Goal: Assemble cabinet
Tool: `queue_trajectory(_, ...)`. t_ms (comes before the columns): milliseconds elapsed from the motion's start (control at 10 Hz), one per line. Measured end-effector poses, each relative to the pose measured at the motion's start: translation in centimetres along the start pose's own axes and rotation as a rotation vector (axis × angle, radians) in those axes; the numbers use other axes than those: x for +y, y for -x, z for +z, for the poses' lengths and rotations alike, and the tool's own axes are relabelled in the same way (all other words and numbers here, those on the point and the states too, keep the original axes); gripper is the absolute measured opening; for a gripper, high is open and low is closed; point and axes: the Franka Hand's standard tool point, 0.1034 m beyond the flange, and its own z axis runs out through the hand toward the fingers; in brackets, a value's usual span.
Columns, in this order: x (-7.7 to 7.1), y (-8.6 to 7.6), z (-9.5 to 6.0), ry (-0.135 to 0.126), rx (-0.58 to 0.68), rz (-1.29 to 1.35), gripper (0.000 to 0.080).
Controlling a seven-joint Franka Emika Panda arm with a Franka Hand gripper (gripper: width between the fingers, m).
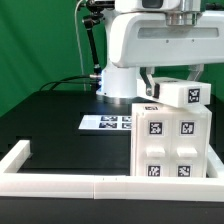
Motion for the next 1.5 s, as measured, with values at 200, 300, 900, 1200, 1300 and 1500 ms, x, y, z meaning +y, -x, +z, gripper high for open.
queue_trajectory(200, 0.0, 0.0, 0.0, 0.000, 0.000, 0.000, 0.0542)
queue_trajectory(300, 0.0, 0.0, 0.0, 0.000, 0.000, 0.009, 0.0542)
queue_trajectory(900, -0.3, 0.1, 0.0, -0.002, 0.057, 0.513, 0.0542)
queue_trajectory(1200, -0.6, -0.2, 0.0, -0.018, 0.072, 0.776, 0.0543)
queue_trajectory(1300, -0.8, -0.2, 0.1, -0.023, 0.071, 0.834, 0.0543)
queue_trajectory(1500, -1.0, -0.3, 0.1, -0.037, 0.069, 0.962, 0.0543)
